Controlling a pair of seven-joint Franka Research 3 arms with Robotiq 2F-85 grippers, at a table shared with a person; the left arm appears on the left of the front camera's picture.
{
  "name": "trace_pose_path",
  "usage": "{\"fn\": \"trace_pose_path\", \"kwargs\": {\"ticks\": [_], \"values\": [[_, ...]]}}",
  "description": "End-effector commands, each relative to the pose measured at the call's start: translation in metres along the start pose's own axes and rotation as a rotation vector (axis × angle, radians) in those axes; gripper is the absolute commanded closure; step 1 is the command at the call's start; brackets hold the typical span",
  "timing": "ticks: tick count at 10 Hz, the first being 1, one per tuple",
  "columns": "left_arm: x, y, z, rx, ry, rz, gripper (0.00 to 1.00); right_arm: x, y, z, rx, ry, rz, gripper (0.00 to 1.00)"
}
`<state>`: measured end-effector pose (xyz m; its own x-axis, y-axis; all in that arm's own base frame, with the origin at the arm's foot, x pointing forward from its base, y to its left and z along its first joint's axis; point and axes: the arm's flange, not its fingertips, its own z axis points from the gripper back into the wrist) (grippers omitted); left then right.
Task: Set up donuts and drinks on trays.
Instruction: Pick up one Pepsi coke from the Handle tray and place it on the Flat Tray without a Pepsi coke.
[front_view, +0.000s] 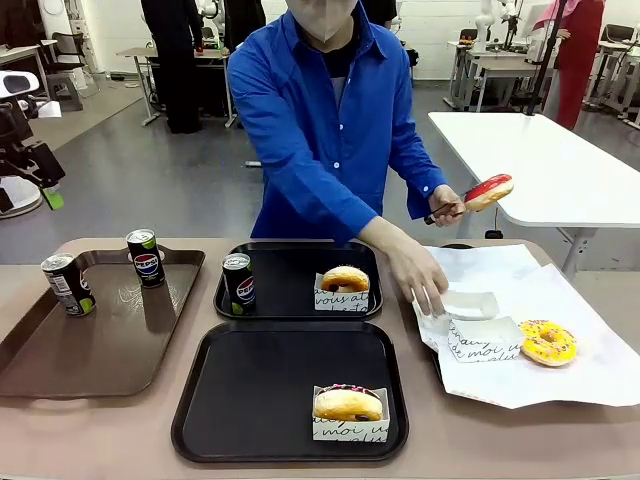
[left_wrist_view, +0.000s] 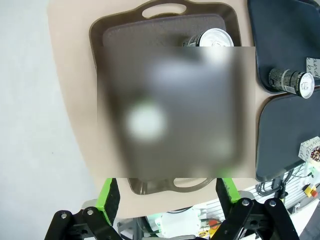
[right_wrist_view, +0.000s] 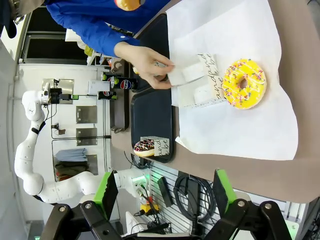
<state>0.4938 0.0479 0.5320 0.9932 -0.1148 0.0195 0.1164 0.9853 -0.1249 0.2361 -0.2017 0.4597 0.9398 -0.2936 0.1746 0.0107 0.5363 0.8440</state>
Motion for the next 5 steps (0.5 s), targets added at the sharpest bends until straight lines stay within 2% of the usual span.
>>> {"fn": "trace_pose_path", "kwargs": {"ticks": [1,4,5], "values": [[-0.001,-0.004,-0.025,0.047,-0.085,-0.054,0.0,-0.002,-0.001,-0.002,0.0,0.003,0.0,0.0],[-0.023,0.005,-0.046,0.026,-0.214,-0.068,0.0,-0.002,-0.001,-0.002,0.0,0.003,0.0,0.0],[-0.027,0.011,-0.052,0.045,-0.215,-0.056,0.0,-0.002,-0.001,-0.002,0.0,0.003,0.0,0.0]]}}
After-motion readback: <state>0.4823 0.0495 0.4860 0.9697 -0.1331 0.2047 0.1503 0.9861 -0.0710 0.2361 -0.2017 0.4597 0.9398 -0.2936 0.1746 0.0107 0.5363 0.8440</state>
